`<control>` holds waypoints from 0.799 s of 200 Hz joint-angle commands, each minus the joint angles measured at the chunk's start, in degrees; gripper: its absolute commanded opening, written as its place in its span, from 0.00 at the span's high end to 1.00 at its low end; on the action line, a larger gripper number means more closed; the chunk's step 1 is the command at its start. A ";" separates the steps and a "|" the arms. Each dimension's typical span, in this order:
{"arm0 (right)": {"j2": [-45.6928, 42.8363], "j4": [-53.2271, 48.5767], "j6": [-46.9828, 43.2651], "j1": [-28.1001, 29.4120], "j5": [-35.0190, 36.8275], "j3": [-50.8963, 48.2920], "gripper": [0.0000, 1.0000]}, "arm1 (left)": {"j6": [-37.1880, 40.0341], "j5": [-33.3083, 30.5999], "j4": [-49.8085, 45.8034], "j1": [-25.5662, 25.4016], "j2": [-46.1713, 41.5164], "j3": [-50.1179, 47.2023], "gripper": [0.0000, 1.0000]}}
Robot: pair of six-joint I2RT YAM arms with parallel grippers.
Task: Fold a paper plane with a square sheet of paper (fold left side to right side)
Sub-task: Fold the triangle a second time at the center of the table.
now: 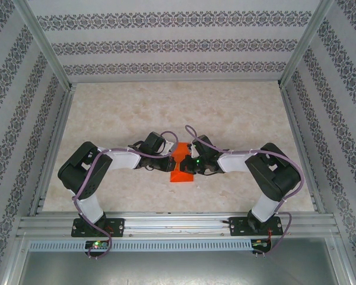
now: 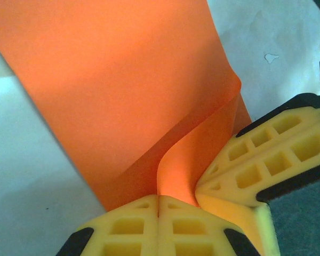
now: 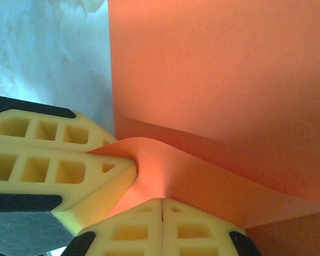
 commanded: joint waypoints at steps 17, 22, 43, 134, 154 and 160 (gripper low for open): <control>0.92 -3.26 -0.91 0.53 2.01 -1.39 1.00 | 1.06 -4.33 -4.06 -0.44 2.31 -0.93 0.99; 0.92 -3.41 -0.87 0.50 2.13 -1.49 1.00 | 0.92 -4.48 -4.26 -0.44 2.03 -0.87 0.98; 0.69 -3.45 -0.70 0.46 2.50 -2.36 1.00 | 0.20 -5.06 -4.87 -0.35 -0.11 -0.49 0.89; 0.04 -2.79 -1.26 0.55 1.79 -2.68 1.00 | -4.43 -3.40 -13.59 0.82 -18.63 -2.27 0.83; 0.04 -2.68 -1.21 0.68 1.73 -2.68 1.00 | -8.26 0.00 -12.10 0.04 -20.57 -4.81 0.87; 0.04 -2.65 -1.21 0.68 1.71 -2.68 1.00 | -9.53 1.03 -11.25 -0.33 -20.77 -5.48 0.88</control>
